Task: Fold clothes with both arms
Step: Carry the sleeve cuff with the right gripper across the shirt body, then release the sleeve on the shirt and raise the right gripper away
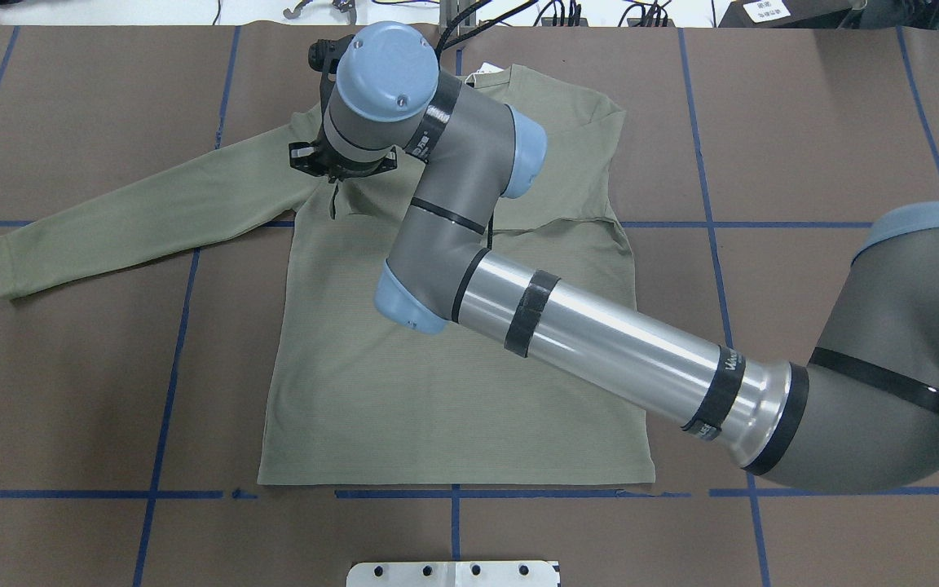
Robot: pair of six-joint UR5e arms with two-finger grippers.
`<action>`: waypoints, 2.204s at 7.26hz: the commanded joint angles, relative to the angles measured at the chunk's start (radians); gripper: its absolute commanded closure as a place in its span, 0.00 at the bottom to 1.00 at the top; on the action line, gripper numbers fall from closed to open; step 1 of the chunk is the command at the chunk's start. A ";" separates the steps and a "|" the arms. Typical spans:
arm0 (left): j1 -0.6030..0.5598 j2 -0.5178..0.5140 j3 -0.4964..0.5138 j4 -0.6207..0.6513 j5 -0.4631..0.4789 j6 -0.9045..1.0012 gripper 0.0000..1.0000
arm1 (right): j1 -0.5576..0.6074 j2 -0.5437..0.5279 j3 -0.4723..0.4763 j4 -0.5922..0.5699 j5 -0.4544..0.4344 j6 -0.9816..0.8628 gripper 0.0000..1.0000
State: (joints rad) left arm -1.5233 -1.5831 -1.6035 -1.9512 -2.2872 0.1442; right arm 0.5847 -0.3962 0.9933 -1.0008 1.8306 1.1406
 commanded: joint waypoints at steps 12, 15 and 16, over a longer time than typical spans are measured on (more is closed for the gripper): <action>0.470 0.058 0.082 -0.558 0.374 -1.214 0.00 | 0.238 -0.350 0.468 -0.595 0.173 -0.264 0.00; 0.538 0.069 0.126 -0.558 0.469 -1.249 0.00 | 0.372 -0.568 0.609 -0.590 0.297 -0.494 0.00; 0.546 0.068 0.135 -0.558 0.474 -1.249 0.00 | 0.392 -0.614 0.619 -0.576 0.343 -0.539 0.00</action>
State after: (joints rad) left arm -0.9946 -1.5159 -1.4863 -2.5090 -1.8359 -1.1005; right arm 0.9397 -0.9408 1.5839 -1.5888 2.1207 0.6770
